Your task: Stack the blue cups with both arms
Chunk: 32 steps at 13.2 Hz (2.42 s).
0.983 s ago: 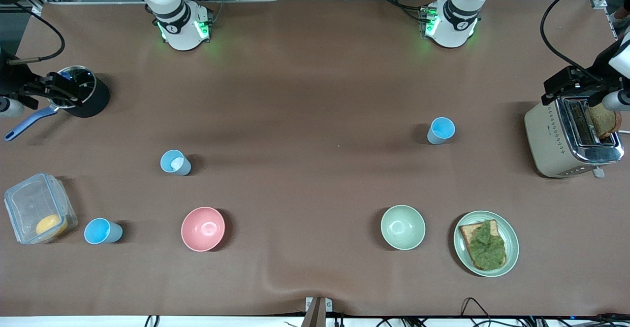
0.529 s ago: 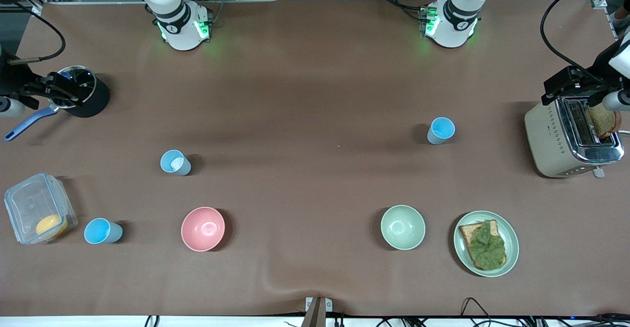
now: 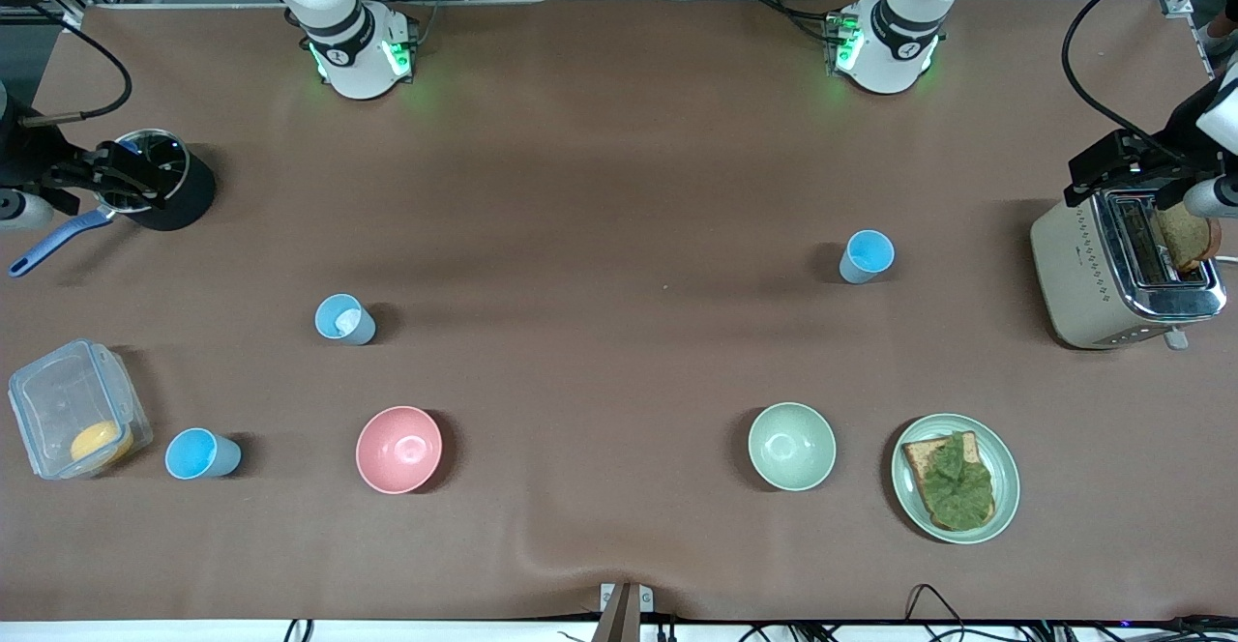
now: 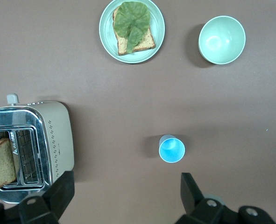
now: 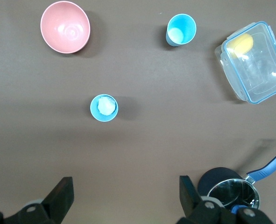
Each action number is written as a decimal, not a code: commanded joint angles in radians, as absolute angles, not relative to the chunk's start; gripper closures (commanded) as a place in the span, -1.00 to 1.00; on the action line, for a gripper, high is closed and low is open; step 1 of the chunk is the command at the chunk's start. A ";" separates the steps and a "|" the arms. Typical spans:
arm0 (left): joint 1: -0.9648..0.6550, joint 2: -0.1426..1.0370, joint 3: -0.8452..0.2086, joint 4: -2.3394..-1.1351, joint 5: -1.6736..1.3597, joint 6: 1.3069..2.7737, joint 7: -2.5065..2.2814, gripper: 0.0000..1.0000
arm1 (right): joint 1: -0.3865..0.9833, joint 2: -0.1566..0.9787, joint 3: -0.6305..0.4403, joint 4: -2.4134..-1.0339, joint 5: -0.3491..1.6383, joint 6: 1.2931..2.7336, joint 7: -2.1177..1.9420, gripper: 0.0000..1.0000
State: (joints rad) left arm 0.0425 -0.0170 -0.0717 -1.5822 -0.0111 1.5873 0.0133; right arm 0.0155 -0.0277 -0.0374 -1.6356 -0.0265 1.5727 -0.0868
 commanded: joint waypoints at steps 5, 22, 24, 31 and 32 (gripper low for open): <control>0.044 -0.023 -0.075 -1.577 0.006 1.582 -0.006 -1.00 | 0.003 -0.032 -0.026 -1.634 -0.017 1.552 -0.080 -1.00; 0.044 -0.023 -0.075 -1.575 0.006 1.582 -0.008 -1.00 | 0.000 -0.032 -0.026 -1.634 -0.017 1.540 -0.087 -1.00; 0.043 -0.023 -0.075 -1.575 0.006 1.582 -0.006 -1.00 | -0.002 -0.032 -0.026 -1.634 -0.017 1.542 -0.087 -1.00; 0.044 -0.023 -0.075 -1.575 0.008 1.582 -0.005 -1.00 | 0.014 0.076 -0.025 -1.641 -0.017 1.511 -0.094 -1.00; 0.046 -0.025 -0.075 -1.575 0.008 1.582 0.001 -1.00 | 0.032 0.121 -0.025 -1.644 -0.017 1.511 -0.095 -1.00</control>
